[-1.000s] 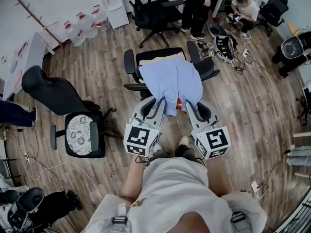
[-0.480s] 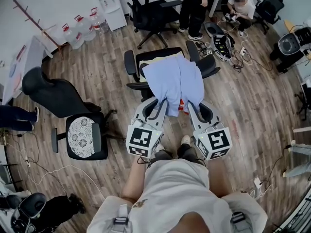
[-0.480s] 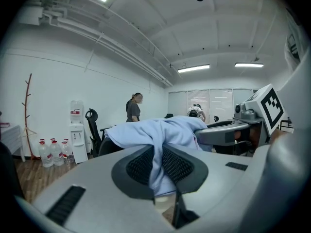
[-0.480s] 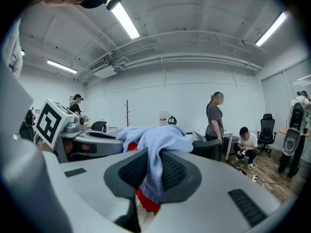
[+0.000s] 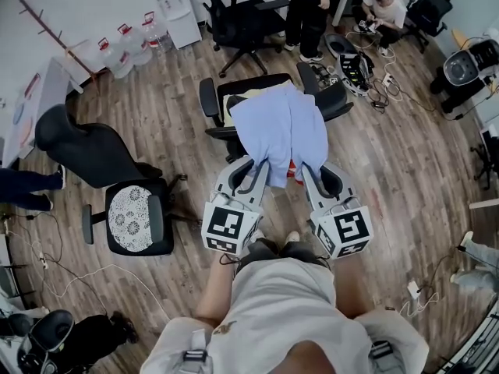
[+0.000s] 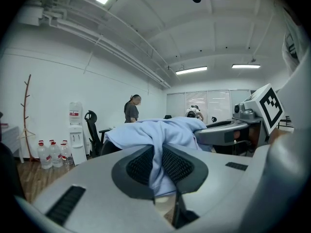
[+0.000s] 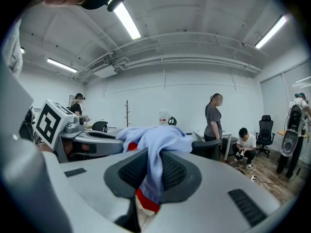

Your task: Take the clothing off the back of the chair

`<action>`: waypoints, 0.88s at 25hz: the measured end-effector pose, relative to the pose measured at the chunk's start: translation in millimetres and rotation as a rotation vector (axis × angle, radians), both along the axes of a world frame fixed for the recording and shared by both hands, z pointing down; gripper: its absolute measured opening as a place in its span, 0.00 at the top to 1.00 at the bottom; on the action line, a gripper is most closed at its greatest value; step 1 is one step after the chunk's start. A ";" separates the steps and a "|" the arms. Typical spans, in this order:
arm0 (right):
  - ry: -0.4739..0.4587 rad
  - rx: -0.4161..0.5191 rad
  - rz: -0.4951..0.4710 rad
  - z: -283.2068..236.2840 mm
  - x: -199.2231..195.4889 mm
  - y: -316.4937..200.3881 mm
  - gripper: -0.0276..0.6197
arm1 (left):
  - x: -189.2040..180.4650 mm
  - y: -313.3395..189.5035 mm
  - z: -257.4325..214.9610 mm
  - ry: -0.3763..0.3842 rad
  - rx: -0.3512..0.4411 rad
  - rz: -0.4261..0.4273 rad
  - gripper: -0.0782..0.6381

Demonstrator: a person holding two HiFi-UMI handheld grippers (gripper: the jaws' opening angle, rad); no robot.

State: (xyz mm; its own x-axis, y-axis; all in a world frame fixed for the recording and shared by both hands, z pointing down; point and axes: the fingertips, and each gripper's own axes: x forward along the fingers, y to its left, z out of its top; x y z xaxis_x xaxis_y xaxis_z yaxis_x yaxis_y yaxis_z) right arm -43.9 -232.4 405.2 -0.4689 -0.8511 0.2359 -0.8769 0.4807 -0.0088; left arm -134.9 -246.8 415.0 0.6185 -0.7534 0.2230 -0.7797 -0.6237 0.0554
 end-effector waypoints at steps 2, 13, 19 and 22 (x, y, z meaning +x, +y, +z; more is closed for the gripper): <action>0.001 0.007 -0.010 -2.2 -1.2 3.4 0.86 | -1.1 4.2 -2.6 -0.001 0.007 -0.008 0.80; -0.011 0.043 -0.055 -6.2 -0.5 28.1 0.86 | -0.1 34.3 -8.2 -0.011 0.040 -0.047 0.80; -0.018 0.071 -0.068 -17.8 1.0 39.4 0.86 | 1.7 47.5 -19.4 -0.019 0.067 -0.056 0.80; -0.021 0.080 -0.072 -21.0 -0.1 43.7 0.85 | 0.5 52.9 -23.1 -0.021 0.075 -0.060 0.80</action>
